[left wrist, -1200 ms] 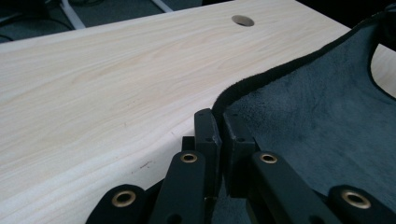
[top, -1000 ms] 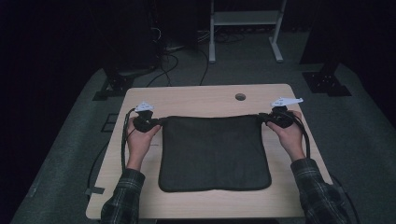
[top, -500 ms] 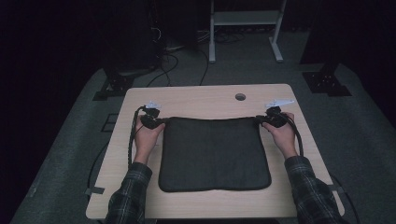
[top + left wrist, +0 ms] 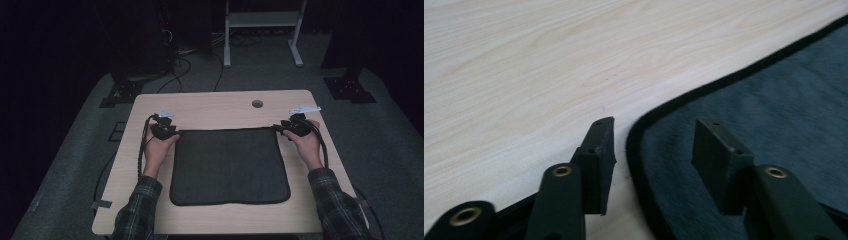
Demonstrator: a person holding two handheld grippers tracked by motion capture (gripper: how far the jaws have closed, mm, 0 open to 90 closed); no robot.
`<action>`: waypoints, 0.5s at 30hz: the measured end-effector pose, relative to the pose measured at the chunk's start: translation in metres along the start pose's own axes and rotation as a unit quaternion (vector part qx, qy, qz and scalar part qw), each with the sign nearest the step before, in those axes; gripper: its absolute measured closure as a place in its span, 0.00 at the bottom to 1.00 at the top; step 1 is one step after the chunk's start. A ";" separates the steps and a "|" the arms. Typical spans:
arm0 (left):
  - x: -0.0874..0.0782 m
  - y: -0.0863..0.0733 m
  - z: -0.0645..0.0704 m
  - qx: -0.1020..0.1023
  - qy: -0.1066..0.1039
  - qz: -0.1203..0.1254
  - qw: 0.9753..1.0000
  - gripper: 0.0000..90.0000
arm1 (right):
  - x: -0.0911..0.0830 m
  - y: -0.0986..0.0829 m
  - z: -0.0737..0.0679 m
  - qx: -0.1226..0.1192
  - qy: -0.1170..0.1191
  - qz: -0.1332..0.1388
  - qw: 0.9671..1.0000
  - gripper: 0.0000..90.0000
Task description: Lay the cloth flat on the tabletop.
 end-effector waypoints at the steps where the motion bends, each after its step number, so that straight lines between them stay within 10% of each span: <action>1: -0.003 0.000 0.002 0.001 -0.002 0.002 1.000 0.56 | -0.003 -0.001 0.000 -0.003 -0.001 -0.002 1.000 0.58; 15: -0.039 -0.041 0.023 -0.017 -0.018 0.002 1.000 0.49 | -0.047 -0.037 0.003 -0.007 -0.019 -0.012 1.000 0.49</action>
Point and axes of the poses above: each handheld gripper's, and its own axes: x roughly forward along the jaws, y roughly out of its top, z roughly to its right, the point moved 3 cm from there along x, roughly forward along the jaws, and after that the axes turned 6 degrees about -y, right-handed, at the moved point
